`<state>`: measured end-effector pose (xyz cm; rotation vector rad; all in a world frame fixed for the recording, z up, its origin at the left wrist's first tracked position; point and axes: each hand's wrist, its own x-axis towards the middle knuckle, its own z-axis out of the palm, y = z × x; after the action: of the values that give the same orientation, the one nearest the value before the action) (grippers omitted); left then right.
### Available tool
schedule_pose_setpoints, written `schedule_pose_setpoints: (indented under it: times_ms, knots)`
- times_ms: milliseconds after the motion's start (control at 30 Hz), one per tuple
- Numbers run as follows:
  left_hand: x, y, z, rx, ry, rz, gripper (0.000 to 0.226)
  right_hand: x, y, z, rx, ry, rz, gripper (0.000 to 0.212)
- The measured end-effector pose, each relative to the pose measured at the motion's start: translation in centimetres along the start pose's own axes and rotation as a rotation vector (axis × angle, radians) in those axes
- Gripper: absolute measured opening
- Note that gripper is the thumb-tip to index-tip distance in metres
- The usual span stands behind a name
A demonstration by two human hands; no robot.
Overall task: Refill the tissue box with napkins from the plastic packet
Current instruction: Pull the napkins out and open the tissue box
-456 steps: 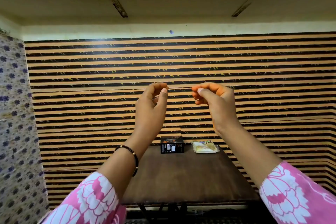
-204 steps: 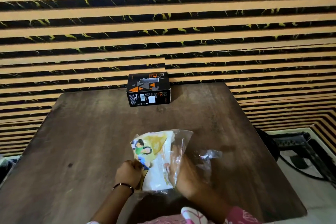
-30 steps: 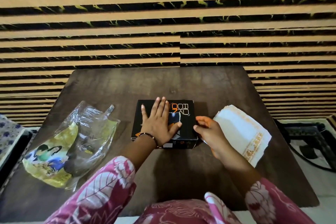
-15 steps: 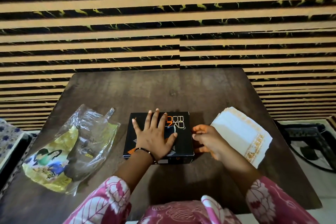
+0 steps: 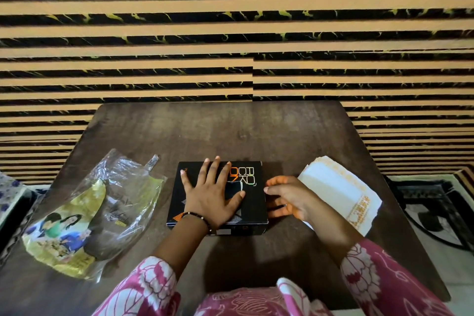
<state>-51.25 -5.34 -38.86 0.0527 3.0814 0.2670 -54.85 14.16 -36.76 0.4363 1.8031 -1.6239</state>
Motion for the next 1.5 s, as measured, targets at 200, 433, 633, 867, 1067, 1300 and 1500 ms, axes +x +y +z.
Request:
schedule_pose_setpoints:
  times_ms: [200,433,633,867,1067,1300,1500]
  knots:
    - [-0.2,-0.7,-0.2,0.003,-0.015,0.004,0.083,0.1,-0.2,0.0,-0.016,-0.085,-0.006,0.017]
    - [-0.4,-0.7,-0.3,-0.003,-0.007,0.006,0.084,0.4,-0.3,-0.3,-0.022,-0.105,0.01,0.021]
    - [-0.5,-0.8,-0.4,-0.007,-0.016,-0.004,0.084,0.4,-0.6,-0.1,-0.063,-0.095,0.001,0.016]
    - [-0.6,-1.0,-0.2,-0.013,0.002,-0.013,0.083,0.6,-0.9,0.8,-0.253,0.003,-0.04,0.008]
    - [-0.6,-1.1,-0.2,-0.03,0.01,-0.017,0.083,0.6,-1.9,1.4,-0.548,0.159,-0.092,0.011]
    - [-0.7,-1.1,-0.3,-0.041,0.01,-0.023,0.081,0.5,-2.2,1.8,-0.783,0.249,-0.141,0.02]
    - [-0.7,-1.2,-0.2,-0.039,0.02,-0.032,0.079,0.1,-2.7,1.1,-0.944,0.291,-0.141,0.025]
